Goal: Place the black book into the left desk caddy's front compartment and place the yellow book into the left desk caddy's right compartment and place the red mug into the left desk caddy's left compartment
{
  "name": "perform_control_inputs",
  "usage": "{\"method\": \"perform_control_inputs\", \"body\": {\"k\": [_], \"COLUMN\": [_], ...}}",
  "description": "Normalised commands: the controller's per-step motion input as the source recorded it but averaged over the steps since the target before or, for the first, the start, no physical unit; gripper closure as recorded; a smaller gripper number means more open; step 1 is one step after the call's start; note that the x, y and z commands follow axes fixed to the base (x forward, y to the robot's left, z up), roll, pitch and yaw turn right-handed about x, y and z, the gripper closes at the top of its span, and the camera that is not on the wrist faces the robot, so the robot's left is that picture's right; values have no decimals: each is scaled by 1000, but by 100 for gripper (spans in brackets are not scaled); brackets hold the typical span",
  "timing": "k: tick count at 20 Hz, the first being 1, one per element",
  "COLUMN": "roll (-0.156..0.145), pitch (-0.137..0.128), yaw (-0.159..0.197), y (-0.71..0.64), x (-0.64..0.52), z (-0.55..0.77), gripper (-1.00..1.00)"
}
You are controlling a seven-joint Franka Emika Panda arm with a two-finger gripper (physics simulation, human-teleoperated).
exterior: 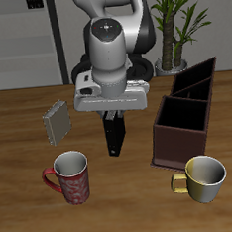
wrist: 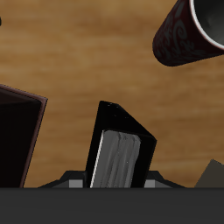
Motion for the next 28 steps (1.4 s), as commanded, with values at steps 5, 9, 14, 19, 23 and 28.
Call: {"method": "perform_control_inputs", "body": {"k": [5, 9, 14, 19, 23, 28], "roll": [-34, -56, -23, -28, -12, 34], "pitch": [-46, -15, -37, -15, -84, -45], "yaw": [-6, -50, -22, -27, 33, -5], "y": [225, 51, 18, 141, 291, 287], "x": [-308, -251, -329, -465, -472, -438], "z": [669, 448, 200, -107, -91, -58], "gripper": [100, 100, 100, 100, 100, 100]}}
